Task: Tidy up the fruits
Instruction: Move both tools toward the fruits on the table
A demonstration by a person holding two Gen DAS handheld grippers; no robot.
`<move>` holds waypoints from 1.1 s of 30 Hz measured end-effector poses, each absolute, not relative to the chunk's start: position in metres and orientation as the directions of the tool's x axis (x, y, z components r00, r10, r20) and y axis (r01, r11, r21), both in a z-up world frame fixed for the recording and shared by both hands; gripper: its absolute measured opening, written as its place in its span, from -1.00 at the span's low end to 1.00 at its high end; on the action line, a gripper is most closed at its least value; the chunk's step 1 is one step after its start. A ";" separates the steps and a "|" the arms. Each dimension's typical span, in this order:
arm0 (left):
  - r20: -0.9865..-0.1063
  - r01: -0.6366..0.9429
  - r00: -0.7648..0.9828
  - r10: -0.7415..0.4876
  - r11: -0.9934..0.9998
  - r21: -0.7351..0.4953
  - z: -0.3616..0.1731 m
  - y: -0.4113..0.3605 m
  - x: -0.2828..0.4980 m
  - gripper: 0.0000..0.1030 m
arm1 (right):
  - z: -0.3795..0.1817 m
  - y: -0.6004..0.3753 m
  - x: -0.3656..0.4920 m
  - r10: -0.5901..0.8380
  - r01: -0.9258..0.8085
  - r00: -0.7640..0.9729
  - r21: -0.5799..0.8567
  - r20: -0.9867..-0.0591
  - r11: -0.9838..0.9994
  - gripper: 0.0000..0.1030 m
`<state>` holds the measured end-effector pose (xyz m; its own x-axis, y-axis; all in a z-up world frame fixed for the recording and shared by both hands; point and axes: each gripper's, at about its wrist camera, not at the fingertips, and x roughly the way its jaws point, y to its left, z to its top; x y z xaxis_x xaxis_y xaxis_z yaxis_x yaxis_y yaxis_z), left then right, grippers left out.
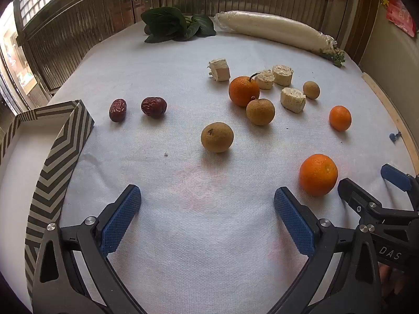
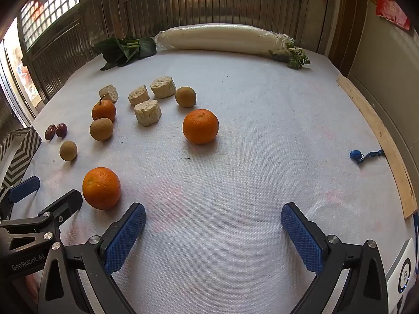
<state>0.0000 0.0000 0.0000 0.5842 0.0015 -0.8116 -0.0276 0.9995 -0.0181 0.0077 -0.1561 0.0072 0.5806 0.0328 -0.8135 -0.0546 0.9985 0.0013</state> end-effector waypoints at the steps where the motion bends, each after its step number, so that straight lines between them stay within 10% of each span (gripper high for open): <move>1: -0.811 -0.028 0.585 0.002 0.999 -0.018 0.000 0.000 0.000 0.99 | 0.007 -0.156 0.008 0.035 -0.054 0.580 0.004 -0.814 0.999 1.00; 33: -0.794 -0.018 0.608 0.017 1.000 0.008 0.074 0.030 -0.021 0.99 | 0.070 -0.127 -0.009 0.103 -0.153 0.624 0.009 -0.775 0.988 0.99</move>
